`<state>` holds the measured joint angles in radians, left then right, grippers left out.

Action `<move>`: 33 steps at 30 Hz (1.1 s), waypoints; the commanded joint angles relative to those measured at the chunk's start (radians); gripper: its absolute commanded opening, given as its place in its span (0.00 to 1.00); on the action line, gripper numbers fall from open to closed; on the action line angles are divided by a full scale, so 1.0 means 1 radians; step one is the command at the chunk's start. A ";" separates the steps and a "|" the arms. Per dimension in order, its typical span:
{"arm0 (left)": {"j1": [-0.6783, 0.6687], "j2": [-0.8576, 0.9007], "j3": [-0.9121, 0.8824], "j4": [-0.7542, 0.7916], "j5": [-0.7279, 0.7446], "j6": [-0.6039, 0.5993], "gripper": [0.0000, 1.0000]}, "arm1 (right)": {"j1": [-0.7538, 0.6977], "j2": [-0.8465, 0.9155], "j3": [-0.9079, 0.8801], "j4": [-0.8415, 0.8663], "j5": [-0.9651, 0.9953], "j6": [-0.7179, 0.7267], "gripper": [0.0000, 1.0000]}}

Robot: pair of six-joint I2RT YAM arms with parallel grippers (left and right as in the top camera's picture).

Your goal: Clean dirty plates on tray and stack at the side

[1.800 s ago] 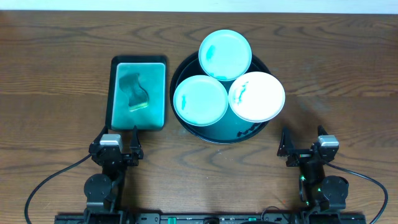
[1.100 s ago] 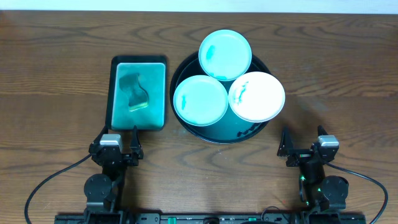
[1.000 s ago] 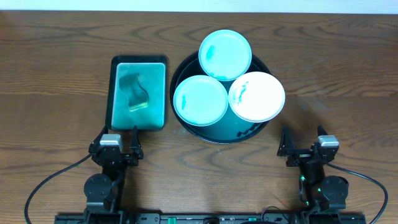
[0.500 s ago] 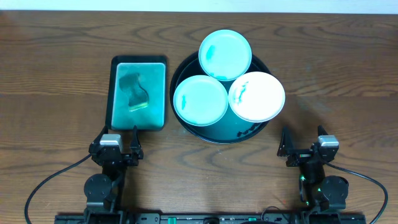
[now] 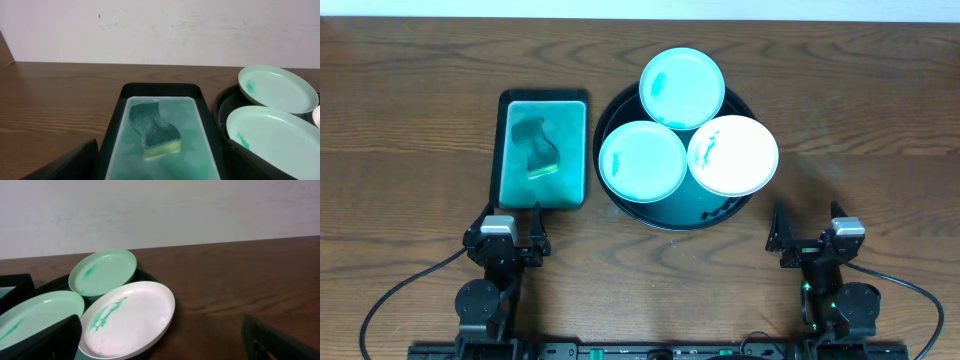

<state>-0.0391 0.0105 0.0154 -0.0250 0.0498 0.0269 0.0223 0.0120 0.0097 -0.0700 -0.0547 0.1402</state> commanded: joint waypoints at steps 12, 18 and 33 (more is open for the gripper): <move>0.007 -0.006 -0.011 0.057 0.172 0.010 0.79 | -0.010 -0.005 -0.004 -0.001 0.005 -0.015 0.99; 0.007 -0.006 -0.011 0.232 0.268 0.010 0.79 | -0.010 -0.005 -0.004 -0.001 0.005 -0.015 0.99; 0.007 0.021 0.041 0.510 0.084 0.012 0.80 | -0.010 -0.005 -0.004 -0.001 0.005 -0.015 0.99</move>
<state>-0.0391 0.0113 0.0071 0.4759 0.2291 0.0273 0.0223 0.0120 0.0097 -0.0700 -0.0544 0.1398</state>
